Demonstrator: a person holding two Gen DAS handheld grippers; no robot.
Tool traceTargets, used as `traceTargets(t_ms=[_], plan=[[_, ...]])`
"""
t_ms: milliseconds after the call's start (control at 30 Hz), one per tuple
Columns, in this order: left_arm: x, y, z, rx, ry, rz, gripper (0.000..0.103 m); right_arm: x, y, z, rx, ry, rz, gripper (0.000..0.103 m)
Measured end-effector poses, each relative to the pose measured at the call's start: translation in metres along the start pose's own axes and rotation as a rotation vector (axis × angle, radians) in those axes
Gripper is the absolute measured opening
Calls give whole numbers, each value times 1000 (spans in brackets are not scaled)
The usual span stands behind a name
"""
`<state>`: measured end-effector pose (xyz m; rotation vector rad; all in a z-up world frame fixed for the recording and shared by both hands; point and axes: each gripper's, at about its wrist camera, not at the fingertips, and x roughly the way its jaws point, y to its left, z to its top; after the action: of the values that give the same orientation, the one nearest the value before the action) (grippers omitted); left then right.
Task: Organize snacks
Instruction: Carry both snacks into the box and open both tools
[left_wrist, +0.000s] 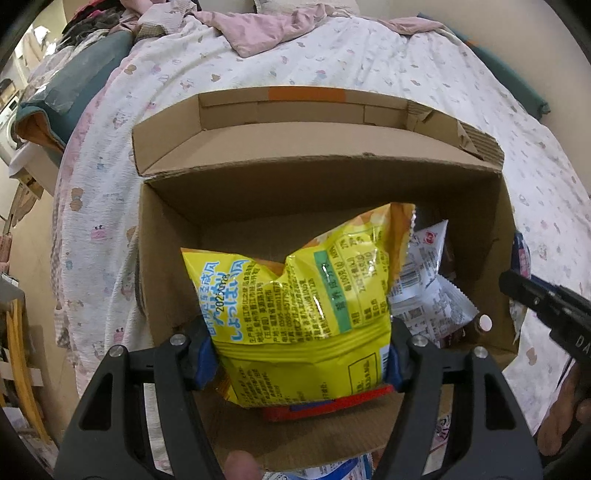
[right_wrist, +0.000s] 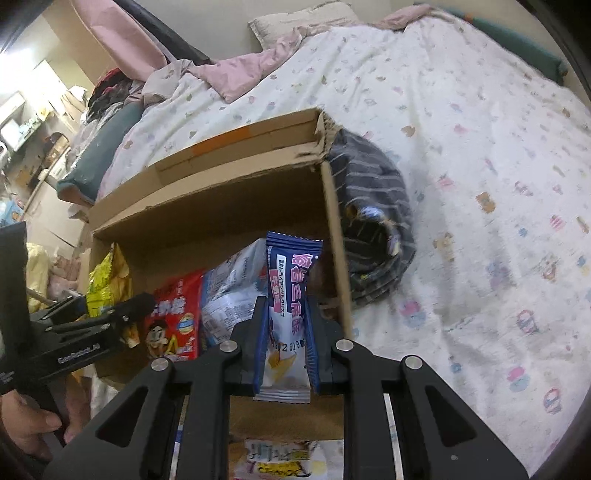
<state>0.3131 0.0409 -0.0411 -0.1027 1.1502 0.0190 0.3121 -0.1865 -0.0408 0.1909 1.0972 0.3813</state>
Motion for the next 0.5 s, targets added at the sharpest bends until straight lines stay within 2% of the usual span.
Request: traceTargets(t_ms=[167, 367, 400, 467, 500], plan=[[-2, 4, -3, -9, 3, -1, 66, 2, 8, 0, -36, -2, -44, 19], [-5, 2, -4, -1, 2, -6, 68, 0, 9, 0, -48, -10, -58, 20], [-6, 0, -5, 4, -6, 0, 71, 0, 8, 0, -47, -10, -55, 20], [-8, -1, -5, 5, -18, 8, 102, 0, 8, 1, -43, -9, -44, 22], [-9, -1, -5, 5, -23, 9, 103, -1, 8, 1, -45, -12, -45, 23]])
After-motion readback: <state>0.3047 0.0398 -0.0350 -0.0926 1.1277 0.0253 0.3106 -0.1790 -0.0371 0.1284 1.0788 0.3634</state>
